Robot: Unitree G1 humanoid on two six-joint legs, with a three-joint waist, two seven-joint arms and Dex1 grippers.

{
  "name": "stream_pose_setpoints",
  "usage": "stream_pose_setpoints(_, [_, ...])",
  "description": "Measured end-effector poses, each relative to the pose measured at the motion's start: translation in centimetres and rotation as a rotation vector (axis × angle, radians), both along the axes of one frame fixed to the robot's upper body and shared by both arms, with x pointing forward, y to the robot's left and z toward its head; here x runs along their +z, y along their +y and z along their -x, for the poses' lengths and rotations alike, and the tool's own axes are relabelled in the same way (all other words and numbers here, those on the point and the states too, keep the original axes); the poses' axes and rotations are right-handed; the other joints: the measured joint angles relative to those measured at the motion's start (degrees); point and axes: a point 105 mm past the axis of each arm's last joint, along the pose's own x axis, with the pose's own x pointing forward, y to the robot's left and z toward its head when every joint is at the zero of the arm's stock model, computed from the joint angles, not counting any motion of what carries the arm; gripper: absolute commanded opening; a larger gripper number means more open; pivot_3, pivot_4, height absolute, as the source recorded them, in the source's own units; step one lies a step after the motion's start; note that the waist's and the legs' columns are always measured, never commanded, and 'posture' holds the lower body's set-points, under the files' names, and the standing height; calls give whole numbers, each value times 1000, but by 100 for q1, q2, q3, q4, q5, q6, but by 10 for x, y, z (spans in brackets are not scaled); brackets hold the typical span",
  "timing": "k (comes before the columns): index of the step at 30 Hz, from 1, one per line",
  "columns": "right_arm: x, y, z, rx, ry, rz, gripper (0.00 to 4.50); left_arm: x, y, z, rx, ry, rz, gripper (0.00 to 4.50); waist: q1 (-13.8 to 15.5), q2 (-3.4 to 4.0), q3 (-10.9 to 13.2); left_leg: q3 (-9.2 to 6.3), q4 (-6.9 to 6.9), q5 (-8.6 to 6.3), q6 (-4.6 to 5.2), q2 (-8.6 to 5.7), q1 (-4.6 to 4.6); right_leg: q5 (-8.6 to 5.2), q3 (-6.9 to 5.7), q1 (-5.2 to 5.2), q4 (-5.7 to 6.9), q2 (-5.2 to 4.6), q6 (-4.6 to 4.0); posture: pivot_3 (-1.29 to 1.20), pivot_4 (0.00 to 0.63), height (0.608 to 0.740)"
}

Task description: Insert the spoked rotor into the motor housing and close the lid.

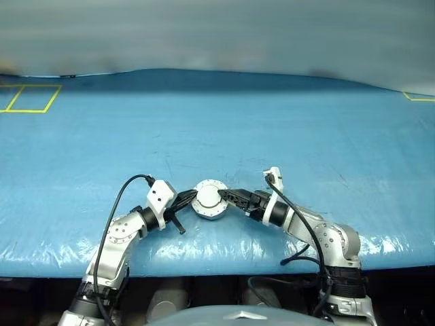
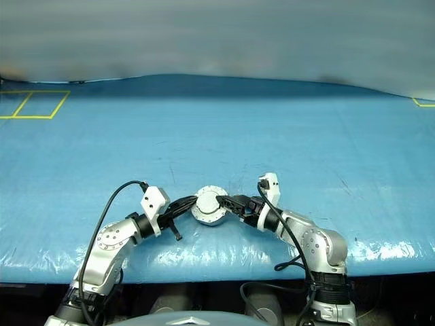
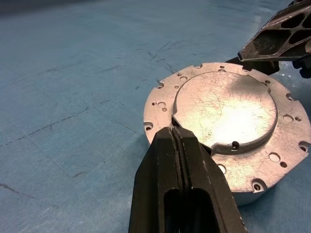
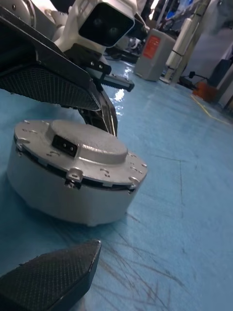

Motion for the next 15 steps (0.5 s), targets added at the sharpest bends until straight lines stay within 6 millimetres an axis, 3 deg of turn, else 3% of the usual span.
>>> stream_pose_setpoints(11, [-11, 4, 9, -24, 134, -127, 4470, -1, -3, 0, -12, 1, -5, 0, -2, 24, -16, 0, 10, 0, 4, -4, 1, 3, -2, 9, 2, 8, 5, 0, 150, 740])
stream_pose_setpoints(15, [-14, 2, 9, -44, 176, -167, 3560, -3, -3, 2, -10, 6, -7, 0, -10, 25, -17, 1, 17, -1, 7, -5, 1, 5, -2, 10, 3, 12, 9, 0, 150, 740])
